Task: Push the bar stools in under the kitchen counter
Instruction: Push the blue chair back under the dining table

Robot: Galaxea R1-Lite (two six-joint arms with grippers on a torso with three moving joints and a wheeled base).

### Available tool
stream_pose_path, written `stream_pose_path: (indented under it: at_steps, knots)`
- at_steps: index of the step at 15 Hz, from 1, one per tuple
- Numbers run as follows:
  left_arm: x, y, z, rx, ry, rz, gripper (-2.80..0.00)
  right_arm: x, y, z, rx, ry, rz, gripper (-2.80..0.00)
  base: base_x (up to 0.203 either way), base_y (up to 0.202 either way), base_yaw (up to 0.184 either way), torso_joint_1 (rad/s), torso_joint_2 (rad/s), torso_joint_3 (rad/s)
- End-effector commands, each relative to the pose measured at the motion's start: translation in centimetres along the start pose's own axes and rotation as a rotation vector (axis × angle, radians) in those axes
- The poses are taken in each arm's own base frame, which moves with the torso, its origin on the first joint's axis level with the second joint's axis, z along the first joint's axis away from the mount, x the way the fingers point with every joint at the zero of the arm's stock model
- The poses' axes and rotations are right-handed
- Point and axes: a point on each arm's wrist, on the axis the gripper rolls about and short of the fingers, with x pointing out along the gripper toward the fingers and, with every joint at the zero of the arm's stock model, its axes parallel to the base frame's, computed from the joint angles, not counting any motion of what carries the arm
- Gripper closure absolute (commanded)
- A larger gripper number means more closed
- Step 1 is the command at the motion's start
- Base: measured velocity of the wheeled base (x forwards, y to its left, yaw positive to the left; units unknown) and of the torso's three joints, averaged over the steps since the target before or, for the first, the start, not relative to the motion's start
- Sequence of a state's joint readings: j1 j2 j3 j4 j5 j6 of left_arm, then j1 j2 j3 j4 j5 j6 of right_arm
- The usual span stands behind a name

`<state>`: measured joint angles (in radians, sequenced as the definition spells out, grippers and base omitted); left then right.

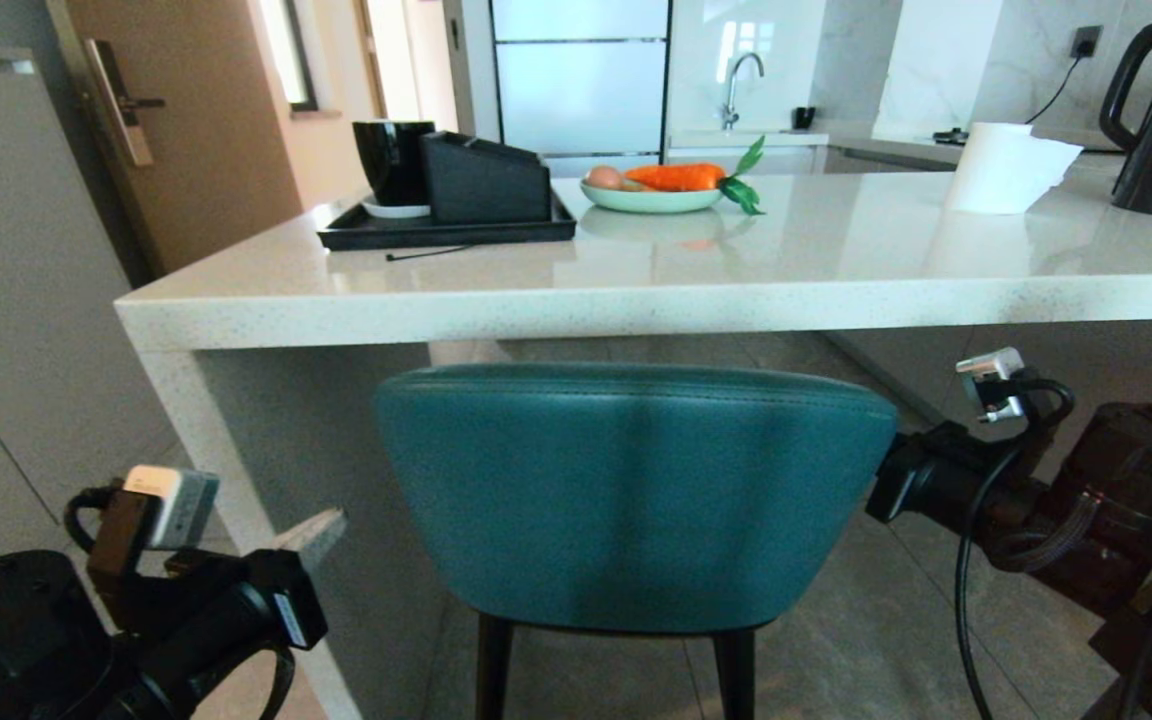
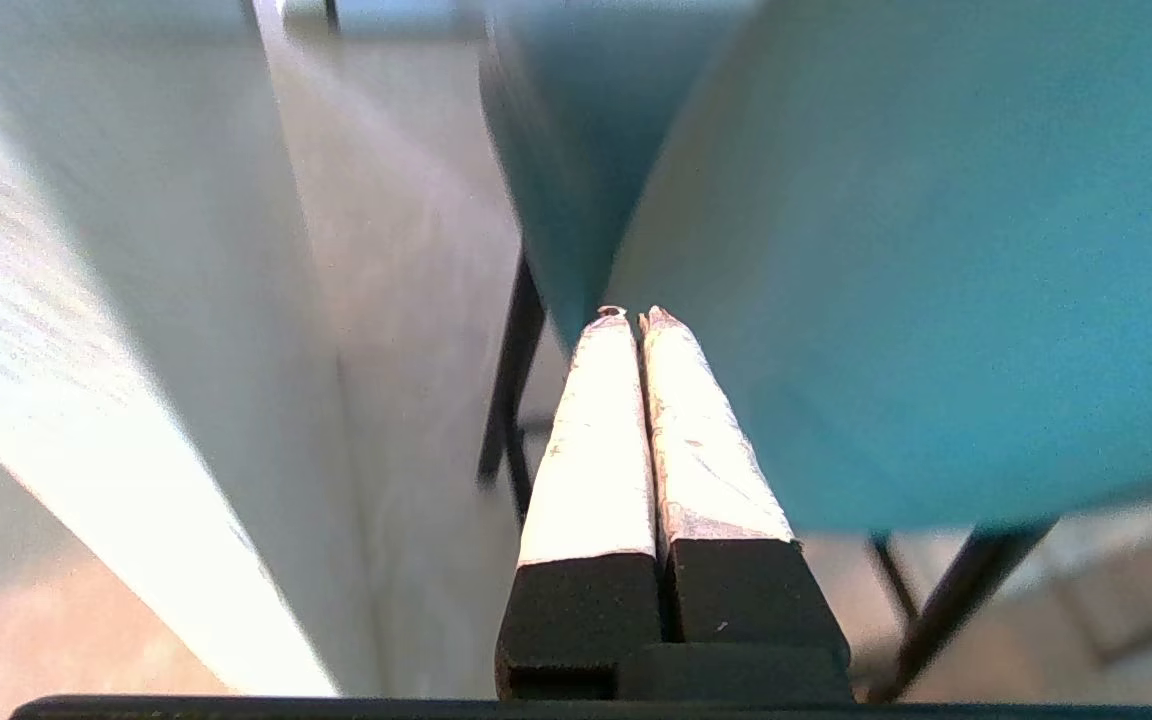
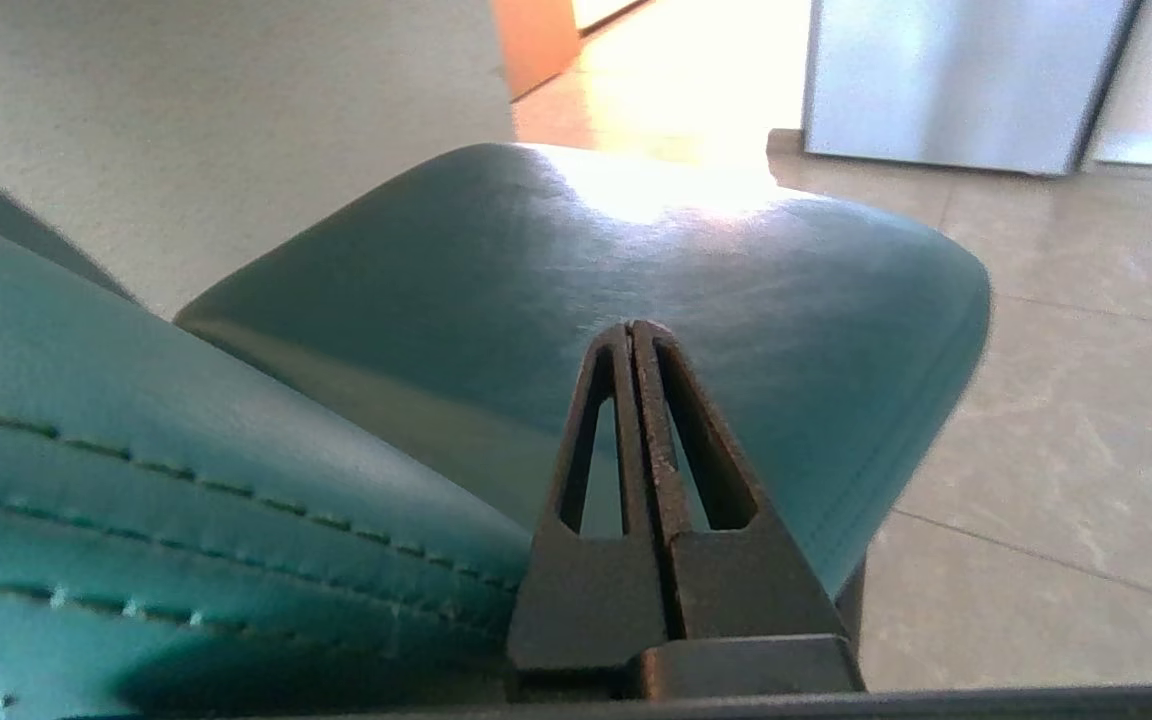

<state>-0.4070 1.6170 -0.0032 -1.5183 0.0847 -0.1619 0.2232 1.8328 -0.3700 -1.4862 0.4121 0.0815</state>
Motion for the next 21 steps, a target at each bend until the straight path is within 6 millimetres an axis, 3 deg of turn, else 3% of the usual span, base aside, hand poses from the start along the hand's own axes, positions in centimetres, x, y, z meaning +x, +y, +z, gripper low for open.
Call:
stream_pose_path:
  at_steps: [1,6,12,14,17,21]
  knots:
    - [-2.1,-0.2,2.1,-0.013,-0.122,-0.022,0.0,0.4,0.2,-0.4,0.003,0.008,0.016,0.0,0.0,0.0,0.0,0.0,0.0,0.0]
    - [-3.8,-0.3,3.8,-0.018,-0.17,-0.029,0.0,3.3,-1.0,-1.1,0.0,-0.003,0.011,0.0,0.0,0.0,0.0,0.0,0.0,0.0]
    - [-6.0,-0.7,6.0,-0.022,-0.205,-0.048,0.0,3.6,-1.3,-1.3,0.001,-0.005,0.002,0.0,0.0,0.0,0.0,0.0,0.0,0.0]
    - [-6.8,-0.7,7.0,-0.025,-0.237,-0.043,0.0,2.4,-1.6,-0.1,-0.01,-0.032,-0.023,0.0,0.0,0.0,0.0,0.0,0.0,0.0]
    - [-7.6,-0.2,8.5,-0.026,-0.261,0.01,0.0,-0.9,-3.0,2.1,-0.038,-0.086,-0.113,0.0,0.0,0.0,0.0,0.0,0.0,0.0]
    - [-9.2,0.1,10.0,-0.024,-0.329,0.043,0.0,-4.9,-3.0,5.9,-0.051,-0.189,-0.182,0.0,0.0,0.0,0.0,0.0,0.0,0.0]
